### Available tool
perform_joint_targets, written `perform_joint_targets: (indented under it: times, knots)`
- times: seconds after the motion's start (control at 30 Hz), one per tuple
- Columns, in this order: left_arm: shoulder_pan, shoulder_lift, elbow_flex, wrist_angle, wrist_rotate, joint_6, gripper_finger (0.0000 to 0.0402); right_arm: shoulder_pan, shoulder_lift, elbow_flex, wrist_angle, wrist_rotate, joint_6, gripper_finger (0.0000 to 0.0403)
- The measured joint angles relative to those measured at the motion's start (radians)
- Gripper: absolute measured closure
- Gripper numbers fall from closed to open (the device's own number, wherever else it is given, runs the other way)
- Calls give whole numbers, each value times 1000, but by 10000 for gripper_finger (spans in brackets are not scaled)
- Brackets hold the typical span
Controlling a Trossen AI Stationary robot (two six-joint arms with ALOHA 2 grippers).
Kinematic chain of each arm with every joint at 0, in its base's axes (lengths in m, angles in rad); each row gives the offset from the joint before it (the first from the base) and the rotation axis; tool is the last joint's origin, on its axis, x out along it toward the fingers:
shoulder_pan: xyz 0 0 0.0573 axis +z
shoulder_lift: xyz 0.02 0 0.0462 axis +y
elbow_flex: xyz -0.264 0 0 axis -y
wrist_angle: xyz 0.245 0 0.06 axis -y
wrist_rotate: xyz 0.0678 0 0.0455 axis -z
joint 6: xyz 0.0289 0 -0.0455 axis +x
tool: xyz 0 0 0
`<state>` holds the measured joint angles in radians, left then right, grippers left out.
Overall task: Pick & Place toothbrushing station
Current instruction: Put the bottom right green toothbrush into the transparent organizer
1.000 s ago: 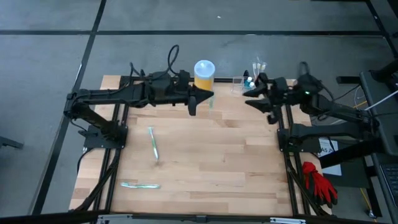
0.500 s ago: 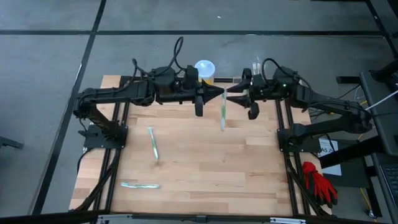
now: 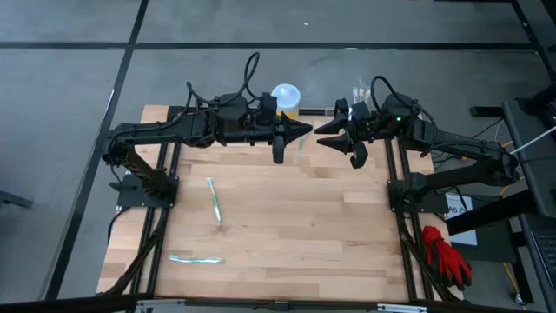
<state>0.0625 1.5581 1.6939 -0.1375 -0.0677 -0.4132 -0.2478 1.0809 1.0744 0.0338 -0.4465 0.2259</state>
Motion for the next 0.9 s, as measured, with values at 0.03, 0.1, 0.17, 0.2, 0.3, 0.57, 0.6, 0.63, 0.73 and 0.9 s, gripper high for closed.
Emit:
perform_joint_targets:
  times: [0.03, 0.1, 0.17, 0.2, 0.3, 0.57, 0.6, 0.63, 0.73, 0.9]
  knots:
    - [1, 0, 0, 0, 0, 1, 399, 0, 0, 0, 1, 1, 2, 249]
    - [4, 0, 0, 3, 2, 1, 400, 0, 0, 0, 2, 9, 2, 243]
    - [5, 0, 0, 7, 2, 1, 400, 0, 2, 0, 2, 16, 5, 235]
    - [5, 0, 0, 7, 2, 1, 399, 0, 5, 0, 3, 16, 14, 231]
    - [5, 0, 0, 8, 2, 1, 400, 0, 18, 0, 3, 16, 35, 216]
    - [5, 0, 0, 40, 3, 1, 400, 1, 62, 0, 90, 4, 94, 184]
    - [5, 0, 0, 46, 5, 1, 399, 1, 68, 0, 102, -3, 106, 182]
    - [5, 1, 0, 50, 6, 1, 399, 1, 76, 0, 113, -7, 111, 182]
    - [5, 14, -1, 67, 20, 0, 400, 1, 94, -1, 125, -11, 128, 181]
    - [5, 49, -1, 113, 59, -27, 399, 1, 113, 20, 143, -10, 134, 181]
